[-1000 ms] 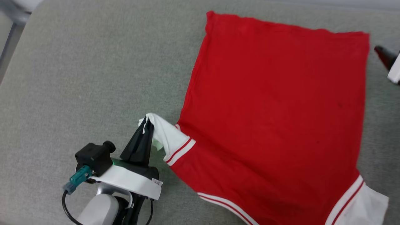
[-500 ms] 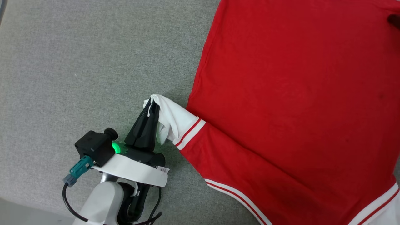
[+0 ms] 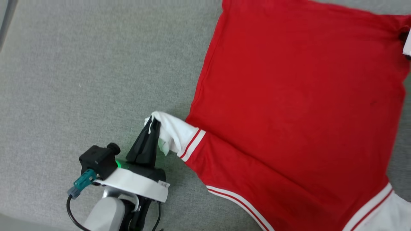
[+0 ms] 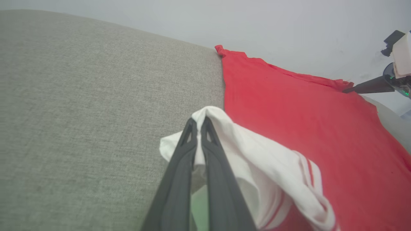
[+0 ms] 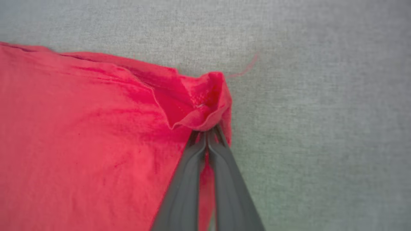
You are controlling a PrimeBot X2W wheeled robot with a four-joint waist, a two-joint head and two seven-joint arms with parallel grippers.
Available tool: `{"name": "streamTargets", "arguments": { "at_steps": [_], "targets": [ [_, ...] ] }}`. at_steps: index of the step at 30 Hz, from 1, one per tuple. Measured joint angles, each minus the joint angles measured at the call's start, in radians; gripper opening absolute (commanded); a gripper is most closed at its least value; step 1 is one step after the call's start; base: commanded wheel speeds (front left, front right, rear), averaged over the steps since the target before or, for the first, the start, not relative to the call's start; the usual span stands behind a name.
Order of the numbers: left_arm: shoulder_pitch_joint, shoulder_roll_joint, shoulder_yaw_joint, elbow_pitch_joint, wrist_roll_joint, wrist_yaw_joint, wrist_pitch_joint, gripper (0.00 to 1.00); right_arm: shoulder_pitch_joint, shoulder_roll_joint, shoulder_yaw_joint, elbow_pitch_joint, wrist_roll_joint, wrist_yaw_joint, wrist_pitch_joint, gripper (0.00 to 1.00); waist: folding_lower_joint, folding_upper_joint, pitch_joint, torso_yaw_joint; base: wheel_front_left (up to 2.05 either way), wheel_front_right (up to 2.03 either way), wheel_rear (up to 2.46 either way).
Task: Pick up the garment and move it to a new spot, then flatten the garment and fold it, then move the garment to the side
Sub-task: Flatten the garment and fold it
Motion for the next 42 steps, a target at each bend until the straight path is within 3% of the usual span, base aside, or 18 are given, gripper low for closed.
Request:
{"name": "streamTargets", "arguments": {
  "at_steps": [5,11,20,25,35,36,37,42],
  "targets": [
    [0.023,0.010,0.008,0.028,-0.010,0.009,0.007,0.00,0.065,-0.029,0.080,-0.060,0.057,0.000,-0.023,0.00,0.0000,0.0000,-0.059,-0.023,0.00,0.00,0.00],
    [0.077,0.027,0.026,0.058,-0.025,0.035,0.021,0.00,0.258,-0.067,0.170,-0.181,0.165,0.000,-0.023,0.00,-0.0001,0.0000,-0.166,-0.076,0.00,0.00,0.00],
    [0.174,0.072,0.043,0.036,-0.034,0.071,0.068,0.00,0.660,-0.082,0.128,-0.440,0.276,0.000,-0.006,0.00,-0.0001,0.0000,-0.313,-0.179,0.00,0.00,0.00],
    [0.217,0.089,0.046,0.016,-0.041,0.088,0.094,0.00,0.912,-0.025,0.032,-0.590,0.281,0.000,-0.002,0.00,-0.0002,0.0000,-0.371,-0.223,0.00,0.00,0.00],
    [0.244,0.103,0.047,0.020,-0.032,0.117,0.100,0.00,1.269,0.194,-0.093,-0.751,0.278,0.000,0.007,0.00,-0.0002,0.0000,-0.414,-0.238,0.00,0.00,0.00],
    [0.248,0.103,0.046,0.023,-0.032,0.118,0.100,0.00,1.287,0.203,-0.094,-0.755,0.291,0.000,-0.003,0.13,-0.0002,0.0000,-0.418,-0.237,0.00,0.00,0.00],
    [0.248,0.104,0.046,0.025,-0.032,0.118,0.100,0.00,1.298,0.210,-0.094,-0.762,0.308,0.000,-0.027,0.98,-0.0002,0.0000,-0.420,-0.237,0.00,0.00,0.00],
    [0.248,0.110,0.036,0.023,-0.021,0.124,0.108,0.00,1.301,0.218,-0.083,-0.801,0.342,0.000,-0.237,1.00,-0.0002,0.0000,-0.426,-0.231,0.00,0.00,0.00]
  ]
}}
